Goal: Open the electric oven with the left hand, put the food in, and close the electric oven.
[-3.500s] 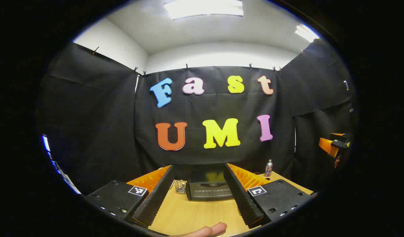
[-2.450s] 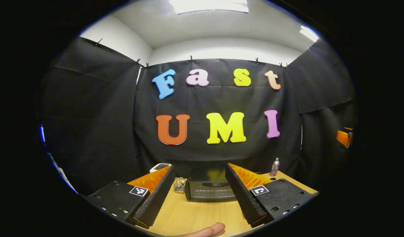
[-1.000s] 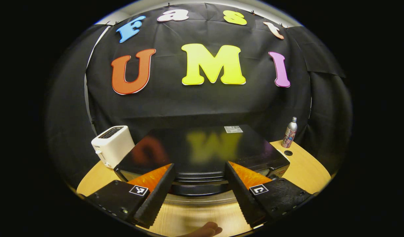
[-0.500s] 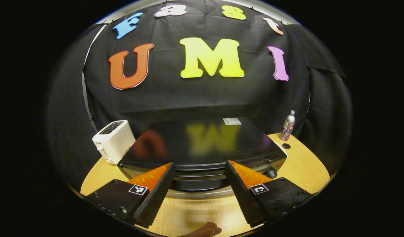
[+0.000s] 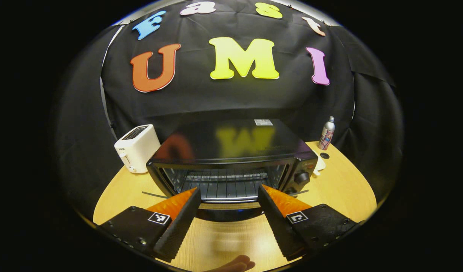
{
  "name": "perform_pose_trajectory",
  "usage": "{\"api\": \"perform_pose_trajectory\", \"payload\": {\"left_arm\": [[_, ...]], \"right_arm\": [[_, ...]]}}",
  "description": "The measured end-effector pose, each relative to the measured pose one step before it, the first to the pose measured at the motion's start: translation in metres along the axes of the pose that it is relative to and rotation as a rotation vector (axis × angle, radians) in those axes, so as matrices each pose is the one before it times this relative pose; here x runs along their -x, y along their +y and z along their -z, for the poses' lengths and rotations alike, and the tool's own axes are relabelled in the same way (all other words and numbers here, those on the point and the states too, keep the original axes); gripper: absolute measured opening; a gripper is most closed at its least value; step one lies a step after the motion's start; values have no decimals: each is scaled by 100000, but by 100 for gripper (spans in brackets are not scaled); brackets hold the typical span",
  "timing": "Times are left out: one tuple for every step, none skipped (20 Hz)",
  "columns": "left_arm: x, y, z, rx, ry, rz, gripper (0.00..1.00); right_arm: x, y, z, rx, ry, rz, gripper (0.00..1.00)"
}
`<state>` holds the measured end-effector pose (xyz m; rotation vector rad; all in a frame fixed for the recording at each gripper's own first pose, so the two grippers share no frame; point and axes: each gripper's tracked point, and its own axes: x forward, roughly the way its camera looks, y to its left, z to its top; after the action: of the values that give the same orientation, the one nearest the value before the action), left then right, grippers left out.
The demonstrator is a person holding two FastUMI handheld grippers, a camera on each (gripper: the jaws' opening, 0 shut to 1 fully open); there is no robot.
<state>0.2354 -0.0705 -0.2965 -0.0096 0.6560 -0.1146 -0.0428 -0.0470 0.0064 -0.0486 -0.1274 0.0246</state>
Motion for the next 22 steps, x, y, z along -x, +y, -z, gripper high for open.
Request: {"api": "perform_pose_trajectory", "payload": {"left_arm": [[57, -339, 1637, 1249, 5474, 519, 95], [-97, -192, 1896, 477, 5110, -25, 95], [-220, 173, 1855, 124, 4745, -171, 96], [-98, -36, 1381, 392, 3657, 454, 96], [-189, -125, 952, -863, 1855, -3, 96], [-146, -56, 1074, -224, 2498, 64, 96], [-112, -63, 811, 84, 2888, 571, 96], [140, -251, 876, 298, 3349, 907, 96], [108, -376, 932, -341, 3444, 1418, 96], [-14, -286, 767, -1058, 3108, 1284, 96], [-265, 9, 438, -960, 2020, -25, 96], [-300, 43, 390, -351, 1695, 32, 100], [-286, -140, 883, 598, 3329, 244, 95], [-253, -119, 921, 1339, 3392, 532, 100], [-284, -122, 328, 141, 999, -342, 96], [-132, 41, 43, -557, -333, -56, 95], [-80, -46, 3, 191, -542, -157, 96], [82, 29, -1, 334, -549, -56, 96], [-52, 9, 80, 191, -30, 57, 96], [5, 3, -7, 87, -281, -55, 100], [198, 156, -346, 118, -2359, -1000, 96], [182, 98, -475, -27, -3769, -846, 100]], "right_arm": [[165, 191, -196, 7, -346, -426, 96], [240, 80, -113, 138, -285, -274, 96], [82, 42, -102, 175, -342, -100, 96], [70, 49, -109, 97, -347, 21, 96], [63, -25, -71, 124, -309, 127, 96], [-82, -6, 92, 191, -34, 22, 96], [-60, 46, 84, 48, 130, -97, 96], [-49, 102, 97, -208, 212, -126, 96], [-87, 96, 137, -189, 314, -166, 96], [-145, 92, 97, -337, 238, -212, 96], [-91, 103, 151, -348, 258, -279, 96], [-38, 177, 181, -120, 424, -290, 96], [8, 102, 261, -27, 520, -238, 96], [-10, 118, 229, -4, 356, -263, 99], [-46, 119, 140, 287, 334, -210, 99], [-94, 18, 134, 339, 256, -102, 98], [-109, 10, 75, 209, 339, -65, 98], [-103, -10, 241, -27, 367, -29, 96], [-67, 67, 77, -127, 385, -61, 98], [-79, 76, 110, -233, 488, -42, 96], [-123, 72, 149, -280, 281, -150, 96], [-206, -72, 158, 51, 417, 37, 96]]}}
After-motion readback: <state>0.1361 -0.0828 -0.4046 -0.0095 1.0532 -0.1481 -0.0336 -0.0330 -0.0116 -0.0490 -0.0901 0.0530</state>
